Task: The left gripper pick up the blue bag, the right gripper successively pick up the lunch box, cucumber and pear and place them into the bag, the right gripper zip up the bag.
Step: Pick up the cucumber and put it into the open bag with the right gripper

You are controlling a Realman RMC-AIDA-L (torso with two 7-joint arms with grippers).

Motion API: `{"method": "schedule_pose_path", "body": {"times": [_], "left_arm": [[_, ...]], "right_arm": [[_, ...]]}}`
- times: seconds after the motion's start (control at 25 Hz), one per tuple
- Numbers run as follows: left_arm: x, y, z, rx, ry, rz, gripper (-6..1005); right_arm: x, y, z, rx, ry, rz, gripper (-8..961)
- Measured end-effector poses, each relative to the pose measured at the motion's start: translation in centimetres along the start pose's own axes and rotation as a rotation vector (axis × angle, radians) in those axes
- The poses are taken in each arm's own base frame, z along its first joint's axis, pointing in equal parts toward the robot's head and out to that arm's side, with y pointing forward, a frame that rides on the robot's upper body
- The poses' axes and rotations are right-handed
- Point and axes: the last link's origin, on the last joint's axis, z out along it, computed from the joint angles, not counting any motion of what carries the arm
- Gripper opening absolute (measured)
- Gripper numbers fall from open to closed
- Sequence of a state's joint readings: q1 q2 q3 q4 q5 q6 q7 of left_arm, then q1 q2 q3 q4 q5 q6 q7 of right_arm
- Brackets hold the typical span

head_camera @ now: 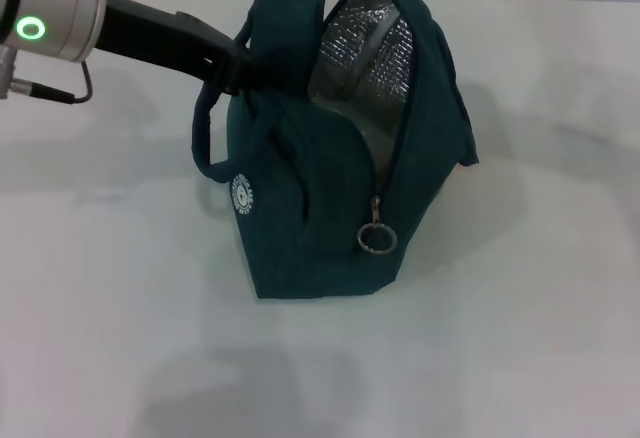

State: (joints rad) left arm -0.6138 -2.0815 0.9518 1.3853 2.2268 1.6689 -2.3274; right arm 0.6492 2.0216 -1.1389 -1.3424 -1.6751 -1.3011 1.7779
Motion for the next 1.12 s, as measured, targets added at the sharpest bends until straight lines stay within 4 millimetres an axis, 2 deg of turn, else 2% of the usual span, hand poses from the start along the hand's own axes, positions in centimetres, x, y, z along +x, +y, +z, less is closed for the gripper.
{"method": "schedule_pose_path", "body": {"times": [0.12,0.44,0.96,1.12], "left_arm": [[0.1,0.0,0.0,0.001,0.002,0.002,37],[0.6,0.0,0.0,0.005,0.015,0.008,36],[0.2,-0.6,-0.2,0.023,0.033,-0.015,36],[0.0,-0.6,-0.2,0.024,0.032,-0.021,36]], "right_arm": [[0.9,0.3,0.6,-0.042,-0.116,0.033,636],[5.0,0.8,1.8,-0.068,-0.157,0.159,635],[9.4,3.3,2.3,-0.129,-0.07,0.207,635],[10.1,3.5,2.2,-0.13,-0.06,0.234,636]]}}
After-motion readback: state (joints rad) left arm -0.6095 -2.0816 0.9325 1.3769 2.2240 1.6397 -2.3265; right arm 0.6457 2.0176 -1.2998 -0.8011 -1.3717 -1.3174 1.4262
